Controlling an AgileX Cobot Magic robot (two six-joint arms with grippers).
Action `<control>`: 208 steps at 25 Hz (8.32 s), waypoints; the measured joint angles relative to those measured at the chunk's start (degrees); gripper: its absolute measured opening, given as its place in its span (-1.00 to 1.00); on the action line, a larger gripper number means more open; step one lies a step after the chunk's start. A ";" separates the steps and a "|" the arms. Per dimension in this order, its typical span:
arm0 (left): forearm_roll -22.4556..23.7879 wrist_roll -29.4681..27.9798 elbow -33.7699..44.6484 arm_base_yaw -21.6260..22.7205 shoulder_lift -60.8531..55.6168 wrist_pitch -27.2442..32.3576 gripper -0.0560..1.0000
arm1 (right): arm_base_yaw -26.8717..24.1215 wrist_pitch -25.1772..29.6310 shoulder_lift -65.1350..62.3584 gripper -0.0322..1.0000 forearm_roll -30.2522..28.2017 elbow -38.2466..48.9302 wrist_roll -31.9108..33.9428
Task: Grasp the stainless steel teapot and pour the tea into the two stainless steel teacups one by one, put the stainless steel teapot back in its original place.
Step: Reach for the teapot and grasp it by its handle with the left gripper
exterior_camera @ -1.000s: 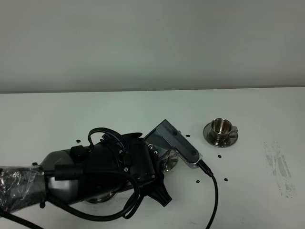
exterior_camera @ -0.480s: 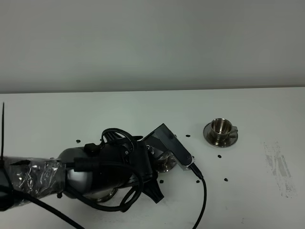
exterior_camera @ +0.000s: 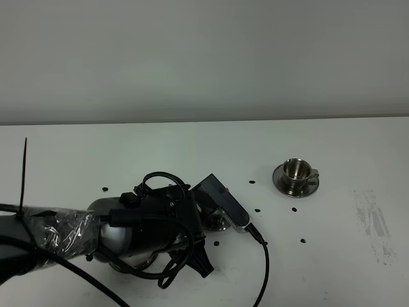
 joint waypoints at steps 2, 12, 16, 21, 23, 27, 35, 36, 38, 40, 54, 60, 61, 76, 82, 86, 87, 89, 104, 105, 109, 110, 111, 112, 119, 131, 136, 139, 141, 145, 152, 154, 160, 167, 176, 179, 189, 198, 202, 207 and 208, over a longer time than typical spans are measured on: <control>-0.23 0.00 0.00 0.00 0.00 0.24 0.05 | 0.00 0.00 0.00 -0.49 0.00 0.00 0.00; -5.52 4.22 0.00 0.00 0.00 4.39 0.05 | 0.00 0.00 0.00 -0.49 0.00 0.00 0.00; -8.35 7.84 0.00 0.00 -0.05 5.44 0.05 | 0.00 0.00 0.00 -0.49 0.00 0.00 0.00; -9.66 11.76 0.00 0.00 -1.56 5.79 0.05 | 0.00 0.00 0.00 -0.49 0.00 0.00 0.00; -9.79 12.92 0.00 0.00 -1.98 6.34 0.05 | 0.00 0.00 0.00 -0.49 0.00 0.00 0.00; -10.43 14.65 0.00 0.00 -2.02 8.16 0.05 | 0.00 0.00 0.00 -0.49 0.00 0.00 0.00; -12.77 19.56 0.00 0.00 -2.02 11.54 0.05 | 0.00 0.00 0.00 -0.49 0.00 0.00 0.00; -12.86 20.42 0.00 0.00 -2.02 11.94 0.05 | 0.00 0.00 0.00 -0.49 0.00 0.00 0.00; -12.98 22.08 0.00 0.00 -2.02 12.71 0.05 | 0.00 0.00 0.00 -0.49 0.00 0.00 0.00; -13.18 24.29 0.00 0.08 -2.02 13.57 0.05 | 0.00 0.00 0.00 -0.49 0.00 0.00 0.00; -15.00 38.00 0.00 0.53 -3.58 12.70 0.05 | 0.00 0.00 0.00 -0.49 0.00 0.00 0.00; -16.91 40.82 0.00 -1.69 -5.34 7.48 0.05 | 0.00 0.00 0.00 -0.49 0.00 0.00 0.00; -18.38 41.17 0.00 -2.26 -6.59 6.95 0.05 | 0.00 0.00 0.00 -0.49 0.00 0.00 0.00; -25.17 19.16 15.86 -5.08 -26.53 3.03 0.05 | 0.00 0.00 0.00 -0.49 0.00 0.00 0.00; -22.28 1.17 21.23 0.59 -29.15 0.71 0.05 | 0.00 0.00 0.00 -0.49 0.00 0.00 0.00; -21.23 -2.61 23.41 2.08 -27.16 -5.77 0.05 | 0.00 0.00 0.00 -0.49 0.00 0.00 0.00; -21.60 -2.91 23.49 2.21 -26.16 -7.69 0.05 | 0.00 0.00 0.00 -0.49 0.00 0.00 0.00; -21.85 -3.10 23.52 2.26 -23.97 -11.36 0.05 | 0.00 -0.05 0.00 -0.49 0.00 0.00 0.00; -19.46 -4.82 23.52 4.04 -17.06 -16.58 0.05 | 0.00 -0.05 0.00 -0.49 0.00 0.00 0.00; -18.76 -5.38 23.52 4.34 -17.01 -16.58 0.05 | 0.00 -0.05 0.00 -0.49 0.00 0.00 0.00; -17.40 -6.33 23.52 5.25 -17.01 -15.27 0.05 | 0.00 -0.05 0.00 -0.49 0.00 0.00 0.00; -17.25 -6.33 23.52 5.45 -17.01 -14.79 0.05 | 0.00 -0.05 0.00 -0.49 0.00 0.00 0.00; -17.05 -6.33 23.52 5.66 -17.01 -14.40 0.05 | 0.00 -0.05 0.00 -0.49 0.00 0.00 0.00; -16.83 -6.38 23.52 5.86 -17.01 -13.83 0.05 | 0.00 -0.05 0.00 -0.49 0.00 0.00 0.00; -16.33 -5.93 23.52 6.20 -17.01 -10.88 0.05 | 0.00 -0.05 0.00 -0.49 0.00 0.00 0.00; -11.92 -4.67 23.52 7.38 -17.01 -6.82 0.05 | 0.00 -0.05 0.00 -0.49 0.00 0.00 0.00; -10.63 -4.56 23.52 7.38 -17.01 -6.26 0.05 | 0.00 -0.05 0.00 -0.49 0.00 0.00 0.00; -10.89 -2.49 23.52 7.32 -17.48 -4.65 0.05 | 0.00 -0.05 0.00 -0.49 0.00 0.00 0.00; -11.88 1.05 23.52 6.87 -19.28 -2.27 0.05 | 0.00 -0.05 0.00 -0.49 0.00 0.00 0.00; -16.39 7.91 23.52 5.58 -26.09 2.74 0.05 | 0.00 -0.05 0.00 -0.49 0.00 0.00 0.00; -22.67 16.83 19.31 8.99 -33.42 16.66 0.05 | 0.00 -0.05 0.00 -0.49 0.00 0.00 0.00; -25.29 21.12 16.71 12.77 -32.85 18.84 0.05 | 0.00 -0.05 0.00 -0.49 0.00 0.00 0.00; -28.95 34.04 11.34 18.84 -26.55 17.51 0.05 | 0.00 -0.05 0.00 -0.49 0.00 0.00 0.00; -31.25 35.61 8.69 20.46 -17.68 14.35 0.05 | 0.00 -0.05 0.00 -0.49 0.00 0.00 0.00; -32.25 35.99 7.34 21.74 -14.33 7.37 0.05 | 0.00 -0.05 0.00 -0.49 0.00 0.00 0.00; -33.36 36.04 7.34 21.75 -13.82 5.96 0.05 | 0.00 -0.05 0.00 -0.49 0.00 0.00 0.00; -33.78 36.09 7.34 21.75 -12.49 5.89 0.05 | 0.00 -0.05 0.00 -0.49 0.00 0.00 0.00; -33.84 36.09 7.32 21.75 -10.89 4.95 0.05 | 0.00 -0.05 0.00 -0.49 0.00 0.00 0.00; -33.88 36.09 7.32 21.75 -10.34 4.19 0.05 | 0.00 -0.05 0.00 -0.49 0.00 0.00 0.00; -34.68 36.09 7.32 21.75 -10.34 4.04 0.05 | 0.00 -0.05 0.00 -0.49 0.00 0.00 0.00; -34.90 36.09 7.32 21.75 -10.34 4.04 0.05 | 0.00 -0.05 0.00 -0.49 0.00 0.00 0.00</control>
